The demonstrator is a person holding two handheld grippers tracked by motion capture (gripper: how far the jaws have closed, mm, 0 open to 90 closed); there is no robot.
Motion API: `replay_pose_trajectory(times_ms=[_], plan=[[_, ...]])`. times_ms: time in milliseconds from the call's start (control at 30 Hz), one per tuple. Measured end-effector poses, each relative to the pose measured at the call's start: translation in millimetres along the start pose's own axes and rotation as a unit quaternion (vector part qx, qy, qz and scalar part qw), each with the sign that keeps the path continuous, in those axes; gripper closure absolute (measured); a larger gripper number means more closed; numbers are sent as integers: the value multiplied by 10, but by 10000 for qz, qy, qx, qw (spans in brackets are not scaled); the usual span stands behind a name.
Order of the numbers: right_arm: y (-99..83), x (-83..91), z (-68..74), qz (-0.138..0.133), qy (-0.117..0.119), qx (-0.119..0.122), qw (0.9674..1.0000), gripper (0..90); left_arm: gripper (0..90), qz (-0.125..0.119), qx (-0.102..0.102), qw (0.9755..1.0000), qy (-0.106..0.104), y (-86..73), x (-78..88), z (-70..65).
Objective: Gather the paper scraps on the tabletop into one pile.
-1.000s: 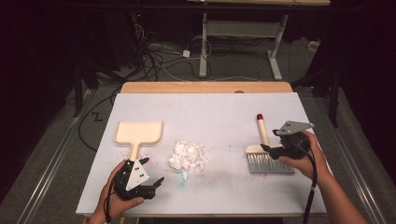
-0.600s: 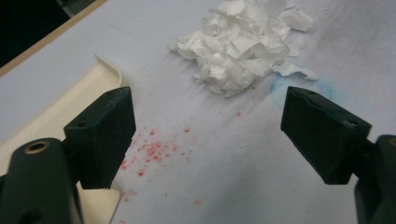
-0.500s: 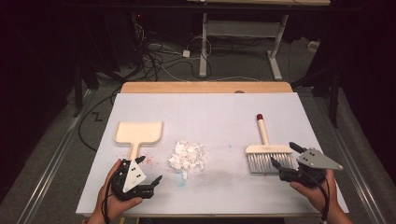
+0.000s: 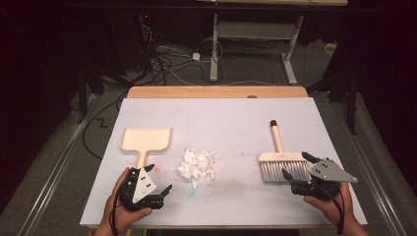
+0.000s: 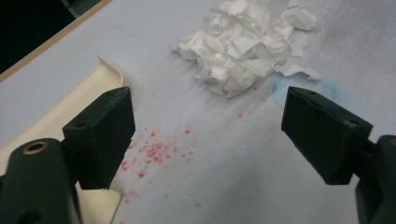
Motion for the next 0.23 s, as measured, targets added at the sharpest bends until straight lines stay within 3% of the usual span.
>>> replay_pose_trajectory(times_ms=[233], plan=[[-19, -13, 0, 5, 94, -7, 10000, 183, 168, 81, -52, 9999, 115, 3, -40, 0]])
Point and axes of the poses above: each handheld gripper's, and its own axes: x roughly backward along the jaws, y roughly out of its top, z roughly to its left, the point moved 1 cm from there along -x, roughly forward along the jaws, and after that the axes turned 15 degrees about -z, right-handed, at the moved point
